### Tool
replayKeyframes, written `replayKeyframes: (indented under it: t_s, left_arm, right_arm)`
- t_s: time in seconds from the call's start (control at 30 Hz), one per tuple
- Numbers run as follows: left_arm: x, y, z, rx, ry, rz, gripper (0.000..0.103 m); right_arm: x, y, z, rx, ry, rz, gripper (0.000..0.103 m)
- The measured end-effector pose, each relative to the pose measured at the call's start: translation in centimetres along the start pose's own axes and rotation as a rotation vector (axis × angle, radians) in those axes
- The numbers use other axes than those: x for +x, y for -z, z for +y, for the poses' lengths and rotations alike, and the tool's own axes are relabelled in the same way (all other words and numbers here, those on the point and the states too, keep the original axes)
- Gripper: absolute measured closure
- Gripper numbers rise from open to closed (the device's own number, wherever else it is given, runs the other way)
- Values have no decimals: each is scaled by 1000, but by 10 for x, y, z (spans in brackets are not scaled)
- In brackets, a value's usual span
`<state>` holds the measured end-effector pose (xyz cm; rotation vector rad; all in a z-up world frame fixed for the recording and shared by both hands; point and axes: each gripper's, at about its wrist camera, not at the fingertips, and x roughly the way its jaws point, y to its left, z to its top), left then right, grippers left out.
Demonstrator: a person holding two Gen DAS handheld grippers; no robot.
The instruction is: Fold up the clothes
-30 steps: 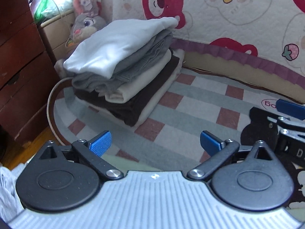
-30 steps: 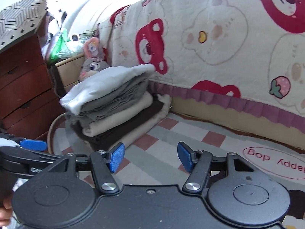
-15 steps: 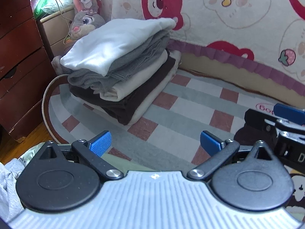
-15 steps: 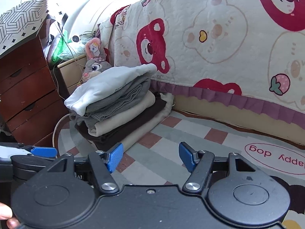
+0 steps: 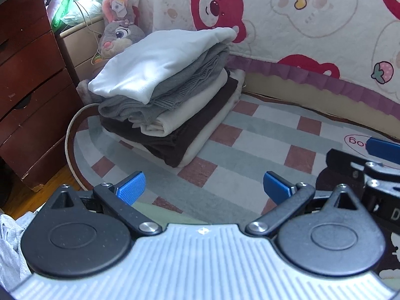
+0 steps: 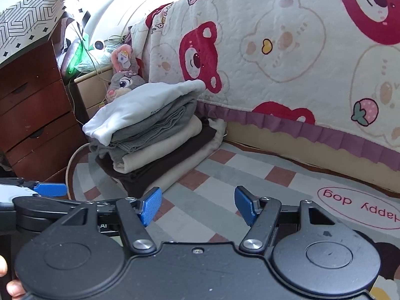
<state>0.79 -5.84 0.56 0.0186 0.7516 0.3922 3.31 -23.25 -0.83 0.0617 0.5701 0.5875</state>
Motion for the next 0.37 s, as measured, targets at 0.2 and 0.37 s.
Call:
replayKeyframes:
  t_s: [0.2,0.37]
  left_arm:
    - [-8,-1,1,22,-20,-21,1]
    - [-10,-1,3,24,-36,-18,1]
  right_arm:
    - [-2,0,3,4,-15,-7,33]
    - [-4,-1,6,-4,-20,-8,33]
